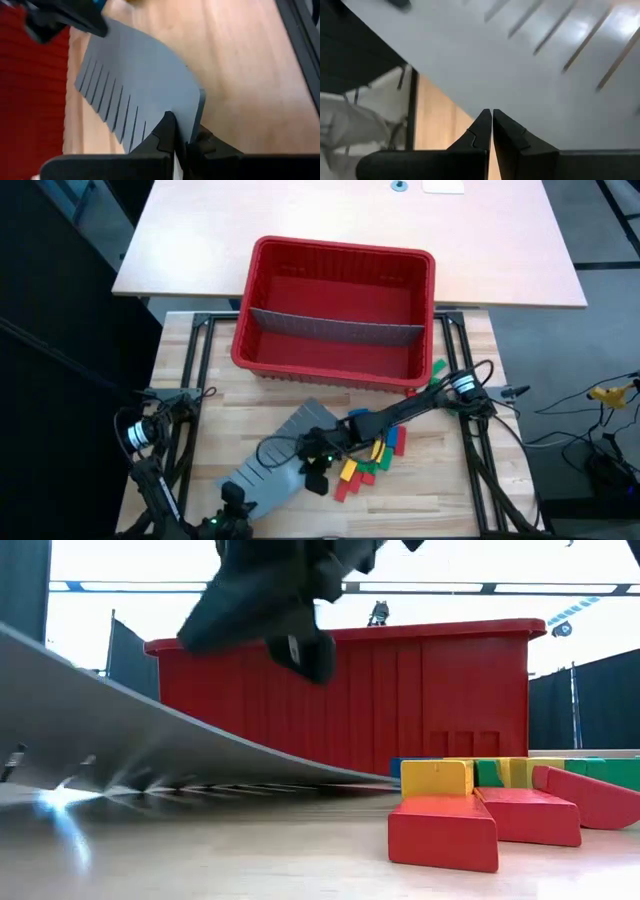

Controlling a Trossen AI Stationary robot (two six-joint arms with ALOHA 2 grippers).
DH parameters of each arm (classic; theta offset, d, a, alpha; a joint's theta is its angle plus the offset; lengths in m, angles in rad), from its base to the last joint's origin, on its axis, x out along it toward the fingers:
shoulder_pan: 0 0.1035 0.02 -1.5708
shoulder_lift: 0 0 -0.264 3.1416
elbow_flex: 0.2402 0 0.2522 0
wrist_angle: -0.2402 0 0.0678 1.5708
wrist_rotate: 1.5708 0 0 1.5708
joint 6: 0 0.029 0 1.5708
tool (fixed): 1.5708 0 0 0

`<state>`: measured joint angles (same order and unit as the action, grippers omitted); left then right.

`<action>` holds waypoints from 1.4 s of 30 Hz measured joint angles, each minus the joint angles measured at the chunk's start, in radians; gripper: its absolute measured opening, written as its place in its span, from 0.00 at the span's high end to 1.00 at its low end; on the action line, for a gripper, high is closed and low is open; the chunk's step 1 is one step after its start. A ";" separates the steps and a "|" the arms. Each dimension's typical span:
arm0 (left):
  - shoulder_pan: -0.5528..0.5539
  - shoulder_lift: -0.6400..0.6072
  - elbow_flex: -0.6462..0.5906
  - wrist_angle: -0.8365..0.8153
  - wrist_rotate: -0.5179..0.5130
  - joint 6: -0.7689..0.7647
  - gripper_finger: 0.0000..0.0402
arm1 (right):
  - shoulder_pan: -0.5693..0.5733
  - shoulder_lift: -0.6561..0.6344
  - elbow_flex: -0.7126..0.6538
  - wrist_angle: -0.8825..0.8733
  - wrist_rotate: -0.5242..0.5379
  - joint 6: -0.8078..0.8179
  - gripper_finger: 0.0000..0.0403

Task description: Sort blocks

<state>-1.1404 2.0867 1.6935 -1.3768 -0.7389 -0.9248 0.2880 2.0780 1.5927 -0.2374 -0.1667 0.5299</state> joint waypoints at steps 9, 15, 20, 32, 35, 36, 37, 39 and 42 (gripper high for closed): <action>0.000 -0.028 0.094 -0.186 -0.008 -0.089 1.00 | -0.040 -0.100 0.107 -0.110 0.148 -0.098 1.00; 0.005 -0.033 0.158 -0.194 -0.058 -0.109 1.00 | -0.065 -0.108 0.235 -0.240 0.196 -0.158 1.00; 0.012 -0.042 0.186 -0.194 -0.087 -0.102 1.00 | -0.068 -0.109 0.320 -0.290 0.230 -0.220 1.00; 0.011 -0.057 0.207 -0.195 -0.081 -0.045 1.00 | -0.072 -0.110 0.484 -0.478 0.273 -0.307 0.89; 0.011 -0.074 0.240 -0.195 -0.082 -0.045 1.00 | -0.072 -0.110 0.507 -0.532 0.277 -0.307 0.79; 0.011 -0.080 0.254 -0.194 -0.082 -0.045 1.00 | -0.072 -0.110 0.515 -0.545 0.286 -0.307 0.76; 0.011 -0.086 0.266 -0.194 -0.083 -0.045 1.00 | -0.072 -0.110 0.521 -0.559 0.299 -0.308 0.72; 0.011 -0.101 0.294 -0.193 -0.091 -0.045 1.00 | -0.071 -0.110 0.537 -0.588 0.323 -0.323 0.66; 0.013 -0.124 0.328 -0.194 -0.117 -0.045 1.00 | -0.070 -0.110 0.550 -0.601 0.328 -0.349 0.58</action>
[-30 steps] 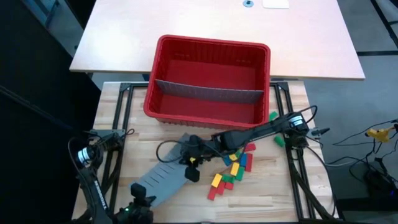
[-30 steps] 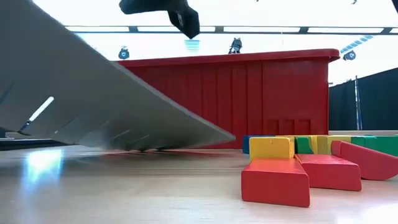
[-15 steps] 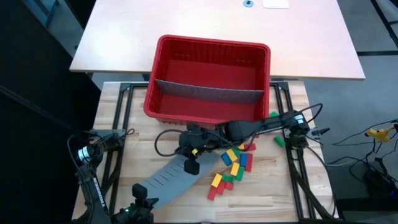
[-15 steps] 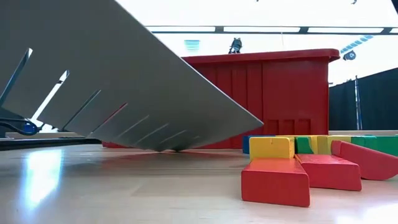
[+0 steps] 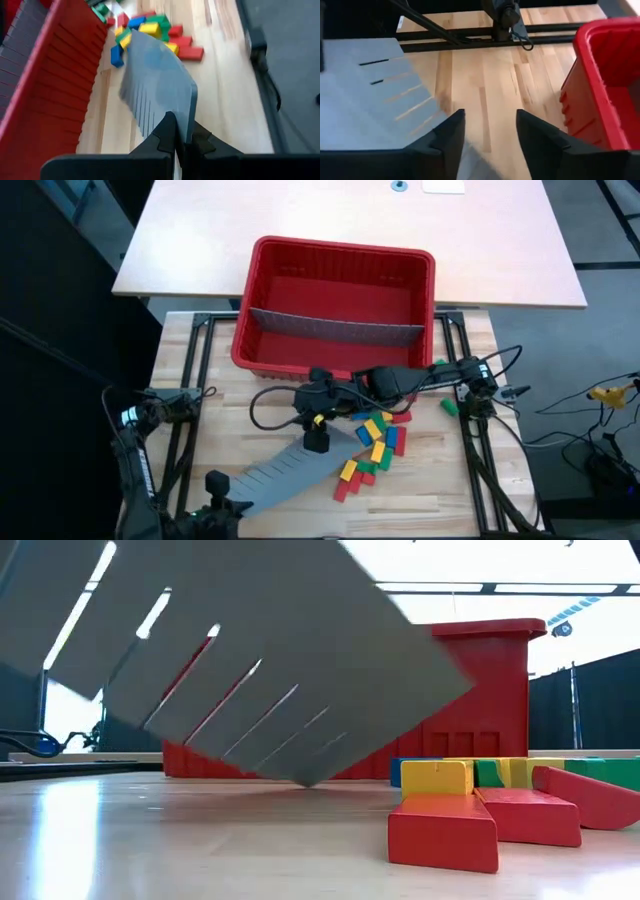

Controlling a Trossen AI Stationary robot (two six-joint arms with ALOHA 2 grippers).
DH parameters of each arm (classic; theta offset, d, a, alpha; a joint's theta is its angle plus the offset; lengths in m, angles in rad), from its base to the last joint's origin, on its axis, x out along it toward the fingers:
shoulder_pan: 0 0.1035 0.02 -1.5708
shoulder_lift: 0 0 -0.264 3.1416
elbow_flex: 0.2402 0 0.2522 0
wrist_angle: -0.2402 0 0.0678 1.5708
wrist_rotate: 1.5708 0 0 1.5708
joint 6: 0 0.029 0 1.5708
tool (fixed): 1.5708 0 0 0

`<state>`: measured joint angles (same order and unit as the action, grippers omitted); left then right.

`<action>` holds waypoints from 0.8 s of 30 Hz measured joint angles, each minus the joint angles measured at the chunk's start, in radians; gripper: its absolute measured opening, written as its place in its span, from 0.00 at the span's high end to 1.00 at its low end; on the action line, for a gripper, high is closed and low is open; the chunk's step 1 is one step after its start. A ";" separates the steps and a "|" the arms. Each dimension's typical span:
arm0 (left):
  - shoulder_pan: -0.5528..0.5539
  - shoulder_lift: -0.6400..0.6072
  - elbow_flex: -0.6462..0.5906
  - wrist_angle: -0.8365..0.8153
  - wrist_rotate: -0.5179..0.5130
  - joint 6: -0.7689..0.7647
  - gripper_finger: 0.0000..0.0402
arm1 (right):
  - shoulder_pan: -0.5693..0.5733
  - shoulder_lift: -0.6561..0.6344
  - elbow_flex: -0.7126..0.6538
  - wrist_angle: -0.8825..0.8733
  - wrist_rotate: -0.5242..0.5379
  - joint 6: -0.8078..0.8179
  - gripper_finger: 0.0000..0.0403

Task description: Sort blocks

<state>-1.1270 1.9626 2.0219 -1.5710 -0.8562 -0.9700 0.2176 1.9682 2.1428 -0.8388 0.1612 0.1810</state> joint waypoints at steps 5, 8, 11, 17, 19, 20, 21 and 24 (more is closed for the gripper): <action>0.011 -0.018 0.036 0.001 0.000 0.000 1.00 | 0.000 0.000 0.026 -0.032 0.000 -0.024 0.52; 0.016 -0.035 0.046 0.001 -0.001 0.000 1.00 | 0.000 -0.004 0.052 -0.037 -0.001 -0.026 0.51; 0.020 -0.056 0.046 0.001 -0.001 -0.005 1.00 | 0.000 -0.019 0.102 -0.042 0.000 -0.044 0.51; 0.029 -0.115 0.046 0.001 -0.076 -0.007 1.00 | -0.002 -0.055 0.197 -0.133 0.073 -0.088 0.52; 0.033 -0.141 0.045 0.002 -0.103 -0.003 1.00 | -0.002 -0.073 0.202 -0.172 0.099 -0.095 0.52; 0.037 -0.155 0.045 0.001 -0.122 -0.002 1.00 | -0.002 -0.084 0.202 -0.191 0.112 -0.096 0.52; 0.040 -0.169 0.045 0.001 -0.140 0.003 1.00 | -0.002 -0.095 0.202 -0.211 0.124 -0.096 0.51; 0.051 -0.203 0.040 0.001 -0.180 0.028 1.00 | -0.002 -0.119 0.203 -0.258 0.145 -0.091 0.52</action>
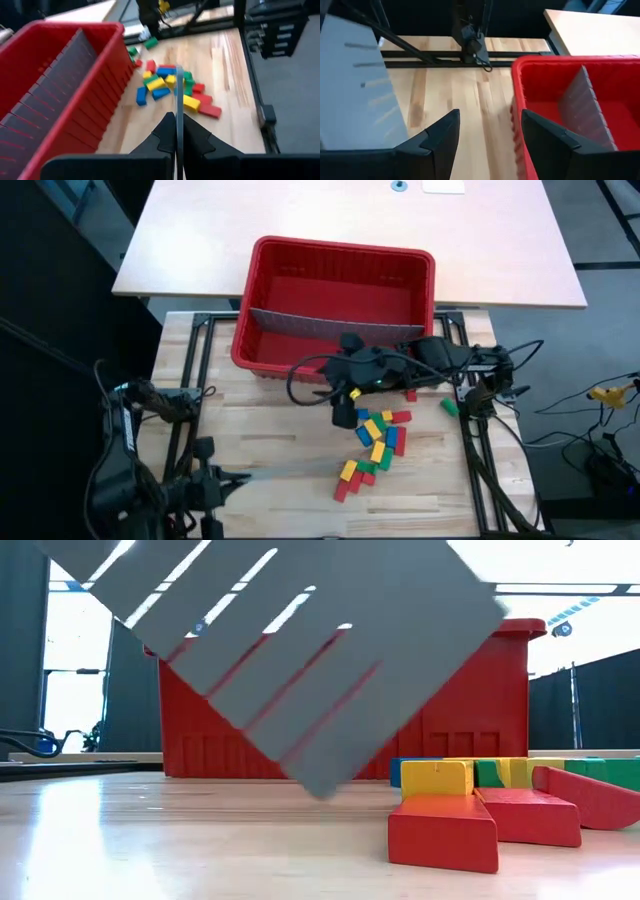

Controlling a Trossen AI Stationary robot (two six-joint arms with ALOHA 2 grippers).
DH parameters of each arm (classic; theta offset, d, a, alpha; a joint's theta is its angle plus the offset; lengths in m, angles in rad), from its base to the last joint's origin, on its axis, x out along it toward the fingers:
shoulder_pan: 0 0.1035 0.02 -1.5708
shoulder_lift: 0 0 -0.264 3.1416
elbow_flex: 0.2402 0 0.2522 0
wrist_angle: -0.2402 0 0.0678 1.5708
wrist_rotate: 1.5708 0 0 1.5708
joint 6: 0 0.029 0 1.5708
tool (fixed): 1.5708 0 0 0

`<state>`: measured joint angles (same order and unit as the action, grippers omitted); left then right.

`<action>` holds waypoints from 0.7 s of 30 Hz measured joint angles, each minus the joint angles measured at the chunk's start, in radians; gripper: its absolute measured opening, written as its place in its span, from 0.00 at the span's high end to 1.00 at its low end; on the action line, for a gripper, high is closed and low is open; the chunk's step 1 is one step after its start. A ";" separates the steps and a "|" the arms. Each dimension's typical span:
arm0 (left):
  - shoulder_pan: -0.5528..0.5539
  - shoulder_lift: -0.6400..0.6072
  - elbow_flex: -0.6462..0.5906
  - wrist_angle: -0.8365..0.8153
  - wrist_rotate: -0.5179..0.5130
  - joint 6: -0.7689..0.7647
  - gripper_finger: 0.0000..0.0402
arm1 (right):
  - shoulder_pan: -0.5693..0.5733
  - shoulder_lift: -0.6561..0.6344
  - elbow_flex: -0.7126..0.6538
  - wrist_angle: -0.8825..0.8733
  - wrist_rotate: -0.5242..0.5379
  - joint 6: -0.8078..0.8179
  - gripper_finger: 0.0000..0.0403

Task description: Sort blocks

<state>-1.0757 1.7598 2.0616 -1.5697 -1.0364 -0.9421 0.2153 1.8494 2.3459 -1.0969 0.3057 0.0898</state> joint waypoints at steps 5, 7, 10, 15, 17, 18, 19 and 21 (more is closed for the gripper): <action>0.034 -0.054 -0.002 -0.001 -0.070 0.078 1.00 | 0.000 -0.019 0.001 -0.031 0.002 0.015 0.51; 0.054 -0.069 -0.001 -0.002 -0.083 0.116 1.00 | 0.000 -0.026 0.001 -0.040 0.002 0.021 0.51; 0.078 -0.092 -0.001 -0.001 -0.104 0.172 1.00 | 0.000 -0.030 0.001 -0.074 0.002 0.022 0.51; 0.110 -0.127 0.004 -0.001 -0.153 0.246 1.00 | 0.000 -0.030 0.000 -0.136 0.002 0.022 0.51; 0.115 -0.142 0.007 -0.001 -0.176 0.262 1.00 | 0.000 -0.030 0.000 -0.145 0.002 0.022 0.51; 0.116 -0.150 0.014 -0.002 -0.187 0.271 1.00 | 0.000 -0.030 0.000 -0.147 0.002 0.022 0.51; 0.116 -0.157 0.020 -0.001 -0.201 0.280 1.00 | 0.000 -0.030 0.000 -0.150 0.002 0.022 0.51; 0.116 -0.166 0.041 0.000 -0.231 0.296 1.00 | 0.000 -0.030 0.000 -0.150 0.002 0.019 0.52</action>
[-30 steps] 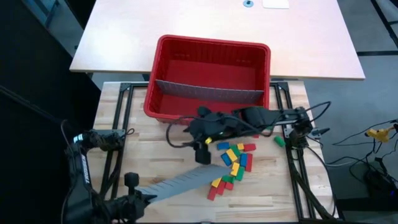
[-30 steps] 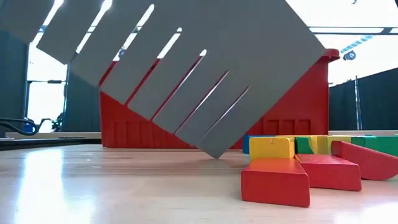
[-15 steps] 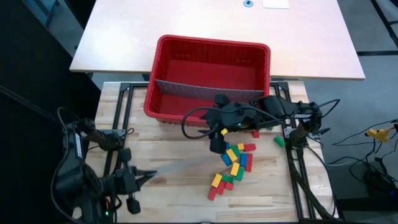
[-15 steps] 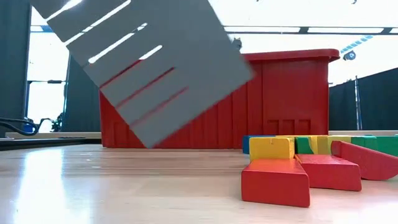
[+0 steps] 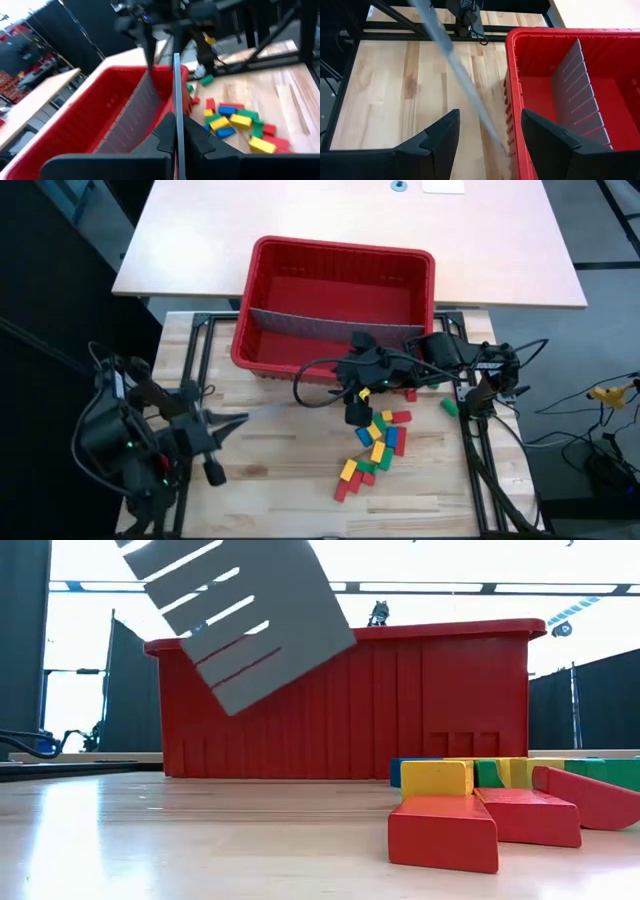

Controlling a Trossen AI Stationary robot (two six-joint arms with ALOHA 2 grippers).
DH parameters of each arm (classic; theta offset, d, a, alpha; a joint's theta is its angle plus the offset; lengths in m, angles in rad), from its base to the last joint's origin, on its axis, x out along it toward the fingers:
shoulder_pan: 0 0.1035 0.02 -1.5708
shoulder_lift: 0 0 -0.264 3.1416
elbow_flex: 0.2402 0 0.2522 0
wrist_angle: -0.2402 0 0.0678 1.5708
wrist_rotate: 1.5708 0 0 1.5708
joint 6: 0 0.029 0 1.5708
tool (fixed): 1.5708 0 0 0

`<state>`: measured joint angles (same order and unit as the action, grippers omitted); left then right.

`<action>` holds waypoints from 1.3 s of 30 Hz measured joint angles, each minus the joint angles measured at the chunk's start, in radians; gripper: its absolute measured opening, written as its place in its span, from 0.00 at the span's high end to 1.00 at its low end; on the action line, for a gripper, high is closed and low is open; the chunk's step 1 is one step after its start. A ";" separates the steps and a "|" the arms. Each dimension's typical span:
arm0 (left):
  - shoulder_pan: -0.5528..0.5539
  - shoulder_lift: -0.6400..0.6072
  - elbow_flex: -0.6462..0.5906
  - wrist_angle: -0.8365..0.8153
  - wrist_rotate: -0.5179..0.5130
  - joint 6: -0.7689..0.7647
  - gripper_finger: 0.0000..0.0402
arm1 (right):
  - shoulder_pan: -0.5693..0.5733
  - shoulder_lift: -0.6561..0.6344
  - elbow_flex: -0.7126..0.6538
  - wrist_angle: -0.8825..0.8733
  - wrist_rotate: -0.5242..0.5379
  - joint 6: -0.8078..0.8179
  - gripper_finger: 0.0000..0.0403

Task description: Sort blocks

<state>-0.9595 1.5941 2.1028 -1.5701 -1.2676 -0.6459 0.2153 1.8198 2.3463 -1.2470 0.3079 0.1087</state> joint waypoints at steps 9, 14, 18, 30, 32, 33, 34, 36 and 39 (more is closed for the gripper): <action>-0.001 -0.002 0.150 0.093 -0.061 0.235 1.00 | 0.000 0.000 0.000 -0.003 0.012 -0.030 0.51; -0.001 -0.002 0.199 0.109 -0.086 0.303 1.00 | 0.000 -0.002 0.000 -0.016 0.070 -0.032 0.51; -0.001 -0.002 0.219 0.113 -0.088 0.344 1.00 | 0.000 -0.011 -0.001 -0.032 0.096 -0.033 0.51; 0.000 -0.019 0.227 0.175 -0.140 0.471 1.00 | -0.072 -0.019 -0.001 -0.128 0.113 -0.015 0.51; 0.000 -0.026 0.227 0.213 -0.147 0.515 1.00 | -0.086 -0.019 -0.001 -0.130 0.113 -0.015 0.51; 0.000 -0.029 0.227 0.235 -0.158 0.539 1.00 | -0.092 -0.019 -0.001 -0.130 0.113 -0.015 0.51; 0.000 -0.033 0.227 0.256 -0.166 0.566 1.00 | -0.099 -0.019 -0.001 -0.130 0.113 -0.016 0.51; 0.000 -0.042 0.227 0.298 -0.168 0.620 1.00 | -0.111 -0.019 -0.001 -0.129 0.113 -0.021 0.51; 0.000 -0.054 0.227 0.354 -0.183 0.695 1.00 | -0.126 -0.019 -0.001 -0.120 0.112 -0.033 0.51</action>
<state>-0.9592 1.5403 2.3302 -1.2156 -1.4502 0.0492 0.0894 1.8011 2.3451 -1.3675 0.4198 0.0757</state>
